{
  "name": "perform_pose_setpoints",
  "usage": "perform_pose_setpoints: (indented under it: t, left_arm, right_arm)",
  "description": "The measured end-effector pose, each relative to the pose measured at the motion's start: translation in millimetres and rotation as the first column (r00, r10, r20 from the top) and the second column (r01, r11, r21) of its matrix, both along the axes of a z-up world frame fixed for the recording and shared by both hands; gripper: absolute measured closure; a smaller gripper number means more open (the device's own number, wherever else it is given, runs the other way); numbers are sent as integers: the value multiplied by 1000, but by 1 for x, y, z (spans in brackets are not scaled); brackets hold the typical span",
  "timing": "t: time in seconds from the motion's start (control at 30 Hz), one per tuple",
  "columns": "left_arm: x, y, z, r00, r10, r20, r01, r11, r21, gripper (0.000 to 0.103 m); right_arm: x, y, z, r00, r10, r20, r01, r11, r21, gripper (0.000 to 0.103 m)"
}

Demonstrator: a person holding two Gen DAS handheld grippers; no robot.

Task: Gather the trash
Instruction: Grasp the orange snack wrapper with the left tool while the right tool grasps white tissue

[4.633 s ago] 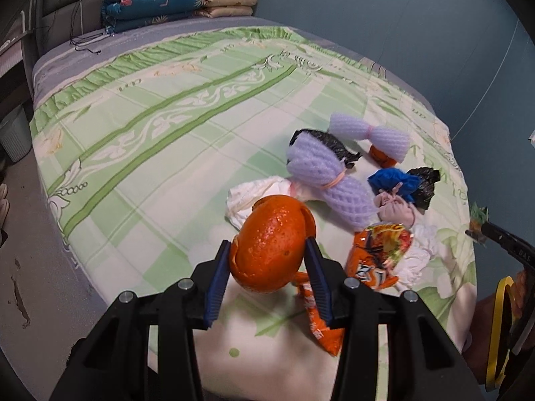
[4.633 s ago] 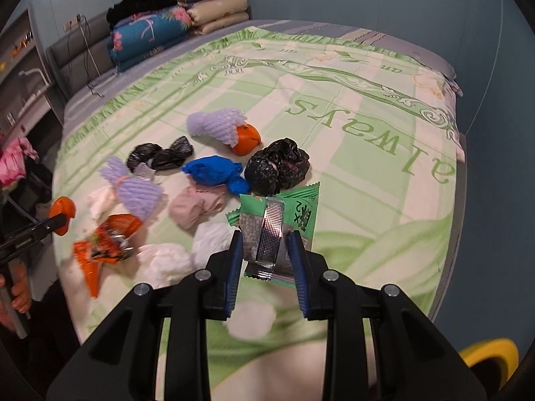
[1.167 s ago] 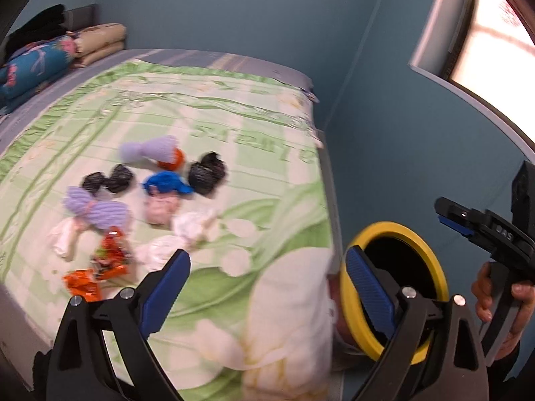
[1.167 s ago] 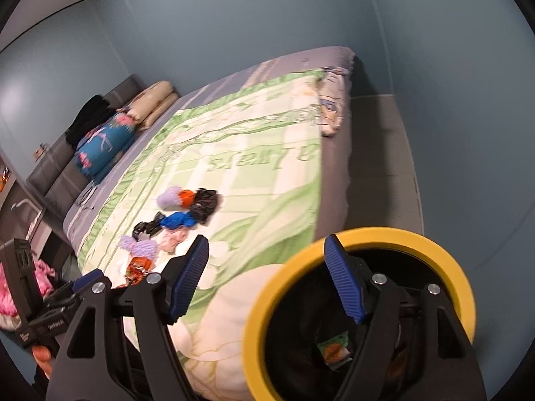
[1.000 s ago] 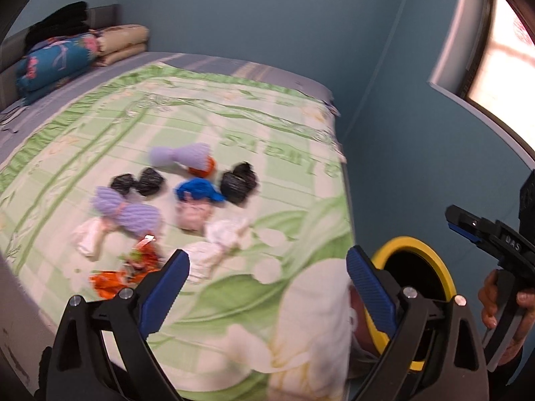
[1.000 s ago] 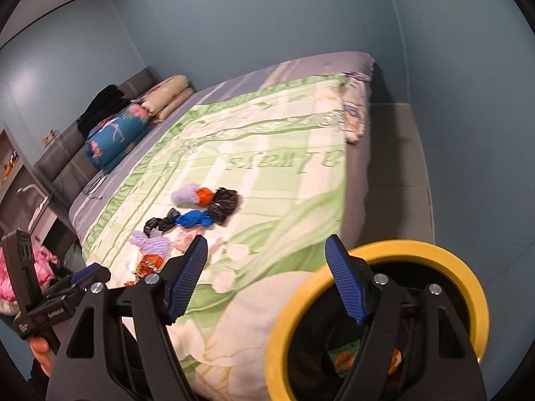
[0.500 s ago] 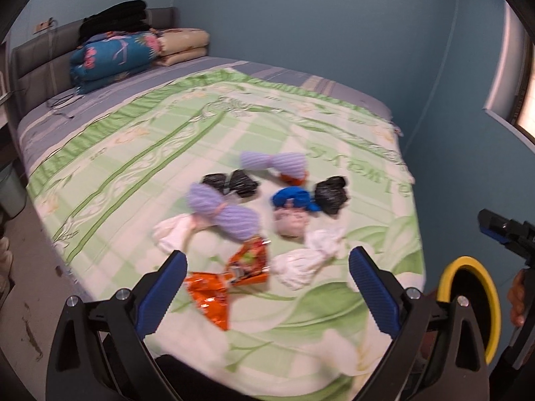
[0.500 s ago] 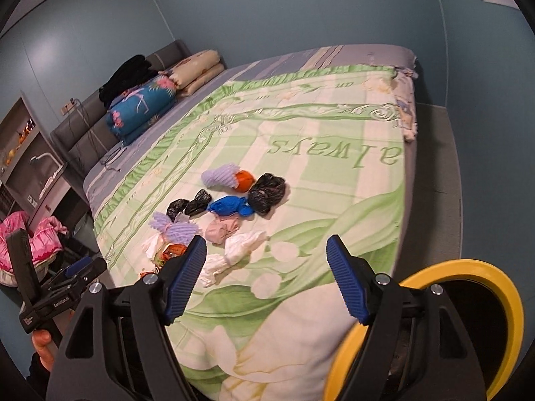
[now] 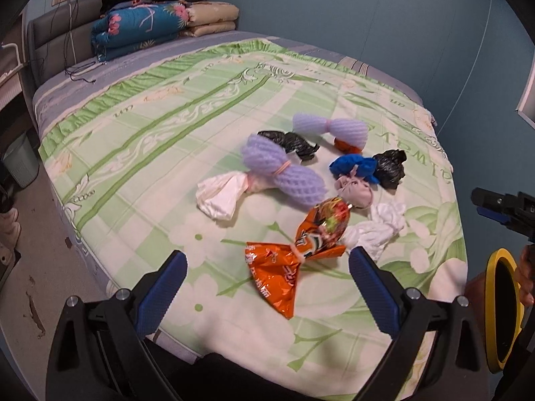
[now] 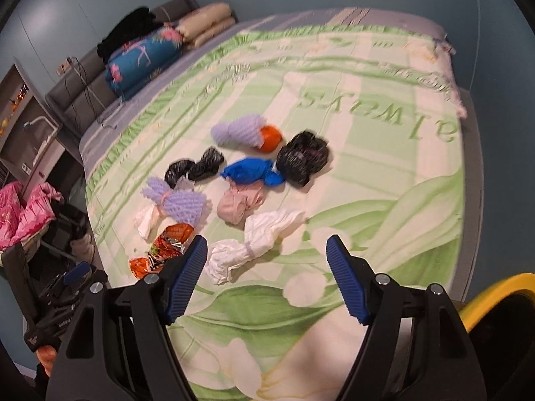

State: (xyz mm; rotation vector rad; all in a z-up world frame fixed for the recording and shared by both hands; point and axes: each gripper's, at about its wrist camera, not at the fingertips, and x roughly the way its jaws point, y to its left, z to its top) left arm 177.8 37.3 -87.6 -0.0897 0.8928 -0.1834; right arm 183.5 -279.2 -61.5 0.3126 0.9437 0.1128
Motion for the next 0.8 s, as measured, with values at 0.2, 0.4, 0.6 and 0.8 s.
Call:
perform_pose_setpoints:
  t: [0.2,0.4,0.6,0.8]
  left_arm:
    - [11,0,-29,998,-8,-64,5,999,-38,9]
    - [20,-6,-40,996,-26,-90,23,999,-38,9]
    - [29,-15,-49,993,-45,-109,44,999,-14,9]
    - [39,-24,-56,990,-57,-131,58,998,0,14]
  right_arm:
    - [33,21,-36,995,25,-98,-27,1000,-14,34]
    - [63,33,-69,982,26,-185,-33,999,-34,37]
    - [78,41,-88,972,29,-233,-40,998,-43,39]
    - [86,45,-96,966,19,-257,-34,998,-54,43]
